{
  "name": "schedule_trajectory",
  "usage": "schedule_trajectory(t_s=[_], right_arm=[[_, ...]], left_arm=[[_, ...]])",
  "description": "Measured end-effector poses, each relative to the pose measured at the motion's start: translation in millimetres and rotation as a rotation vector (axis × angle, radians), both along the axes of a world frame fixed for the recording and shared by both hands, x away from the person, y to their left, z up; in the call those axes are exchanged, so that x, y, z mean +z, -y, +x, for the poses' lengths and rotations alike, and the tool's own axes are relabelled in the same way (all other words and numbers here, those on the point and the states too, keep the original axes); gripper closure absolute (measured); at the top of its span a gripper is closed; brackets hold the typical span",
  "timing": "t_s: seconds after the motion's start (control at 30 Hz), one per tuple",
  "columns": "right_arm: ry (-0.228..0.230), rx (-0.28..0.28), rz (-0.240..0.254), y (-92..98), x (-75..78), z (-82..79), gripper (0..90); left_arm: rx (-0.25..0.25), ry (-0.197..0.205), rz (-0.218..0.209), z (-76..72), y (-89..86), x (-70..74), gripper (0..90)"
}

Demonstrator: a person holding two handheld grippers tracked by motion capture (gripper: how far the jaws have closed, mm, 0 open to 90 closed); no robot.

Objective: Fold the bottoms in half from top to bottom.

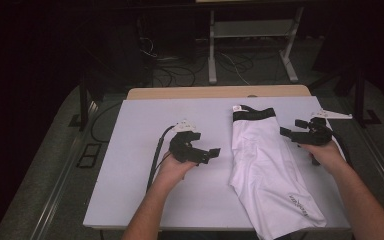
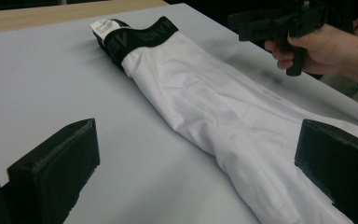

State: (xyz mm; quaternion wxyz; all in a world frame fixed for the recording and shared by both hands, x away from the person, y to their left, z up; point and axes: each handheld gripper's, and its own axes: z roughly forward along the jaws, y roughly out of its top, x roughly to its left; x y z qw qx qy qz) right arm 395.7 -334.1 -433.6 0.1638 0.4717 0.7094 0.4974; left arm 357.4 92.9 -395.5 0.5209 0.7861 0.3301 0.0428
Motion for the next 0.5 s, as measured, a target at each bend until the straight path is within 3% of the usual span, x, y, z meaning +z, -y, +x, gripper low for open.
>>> schedule_trajectory(t_s=[0.17, 0.27, 0.3, 0.33, 0.5], right_arm=[[-0.014, -0.002, 0.003, 1.7, -7.7, 5.1, 12.7], [-0.026, -0.009, -0.005, 2.3, -10.8, 7.0, 12.9], [-0.037, -0.018, -0.004, 2.8, -15.5, 11.2, 13.2], [-0.039, -0.022, -0.005, 2.3, -16.1, 12.1, 13.3], [-0.039, -0.027, -0.004, 1.0, -18.0, 14.9, 13.7]], left_arm=[[0.018, 0.009, -0.007, 12.2, 7.1, -0.5, 0.0], [0.018, 0.009, -0.007, 12.2, 7.1, -0.5, 0.0], [0.047, 0.004, -0.026, 24.4, 11.2, -1.1, 0.0], [0.053, 0.002, -0.032, 26.6, 12.2, -1.3, 0.0], [0.058, -0.012, -0.016, 35.6, 18.0, -3.4, 0.0]])
